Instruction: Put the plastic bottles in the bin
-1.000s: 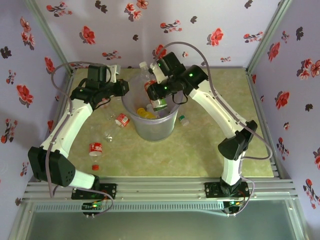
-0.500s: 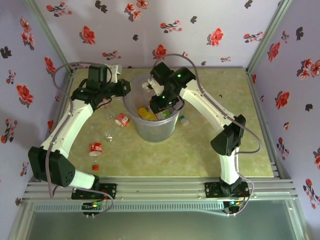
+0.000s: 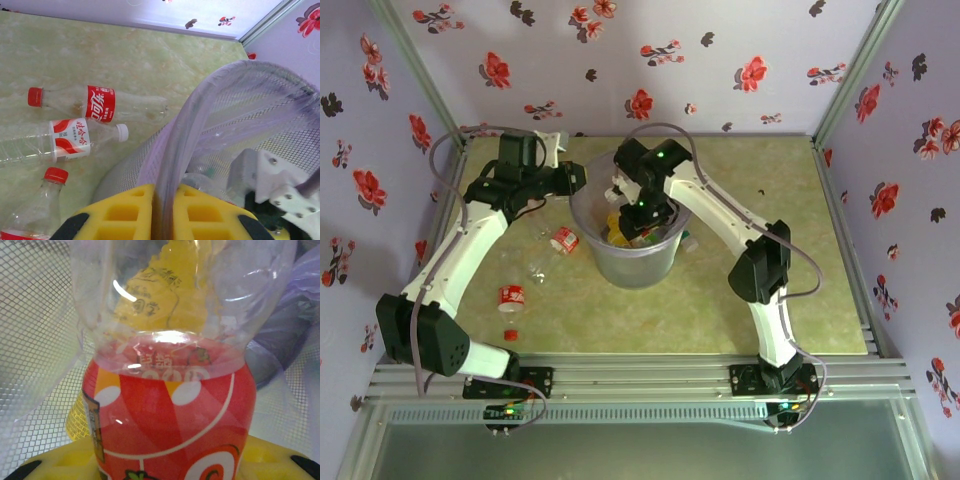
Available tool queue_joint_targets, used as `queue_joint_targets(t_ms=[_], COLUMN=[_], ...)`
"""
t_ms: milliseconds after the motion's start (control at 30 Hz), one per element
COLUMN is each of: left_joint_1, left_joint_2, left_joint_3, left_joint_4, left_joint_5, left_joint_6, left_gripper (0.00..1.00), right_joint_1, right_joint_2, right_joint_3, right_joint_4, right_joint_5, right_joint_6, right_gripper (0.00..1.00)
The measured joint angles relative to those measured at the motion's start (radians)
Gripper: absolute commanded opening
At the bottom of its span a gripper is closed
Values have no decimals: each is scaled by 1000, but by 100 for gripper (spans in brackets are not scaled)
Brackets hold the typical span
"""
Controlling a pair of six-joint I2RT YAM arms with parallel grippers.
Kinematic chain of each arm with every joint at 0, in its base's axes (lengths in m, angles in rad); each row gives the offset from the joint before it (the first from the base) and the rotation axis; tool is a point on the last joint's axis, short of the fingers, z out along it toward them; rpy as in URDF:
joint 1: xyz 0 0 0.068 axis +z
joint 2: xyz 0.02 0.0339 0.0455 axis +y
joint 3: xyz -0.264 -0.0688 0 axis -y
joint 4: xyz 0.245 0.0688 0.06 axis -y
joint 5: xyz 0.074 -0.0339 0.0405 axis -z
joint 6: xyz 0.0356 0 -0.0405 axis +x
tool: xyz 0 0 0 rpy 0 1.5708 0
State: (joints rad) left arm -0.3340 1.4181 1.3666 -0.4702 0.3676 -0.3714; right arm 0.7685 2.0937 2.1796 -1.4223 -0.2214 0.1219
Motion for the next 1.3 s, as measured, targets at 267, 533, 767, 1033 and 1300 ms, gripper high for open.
queue_joint_targets(t_ms=[267,533,767,1033,1300], left_joint_1=[-2,-2,-2,-2,-2], left_joint_2=[0,0,0,0,0], left_joint_3=[-3,-3,-4,-4,-4], left_joint_4=[-3,-3,-4,-4,-4], left_joint_5=[20,21,17,10,8], left_joint_6=[1,1,0,0,0], left_gripper=[0,0,0,0,0], right_joint_1=[0,-2,10,17,17], right_joint_2=[16,-7,-20,-27,-55], right_joint_3=[-91,-146,-142,-123,29], right_joint_4=[43,89,85,26,-3], right_joint_5=[-64,-38,58,152,148], right_joint_6=[-8,15,51,69,59], right_gripper=[46,56,62,84,82])
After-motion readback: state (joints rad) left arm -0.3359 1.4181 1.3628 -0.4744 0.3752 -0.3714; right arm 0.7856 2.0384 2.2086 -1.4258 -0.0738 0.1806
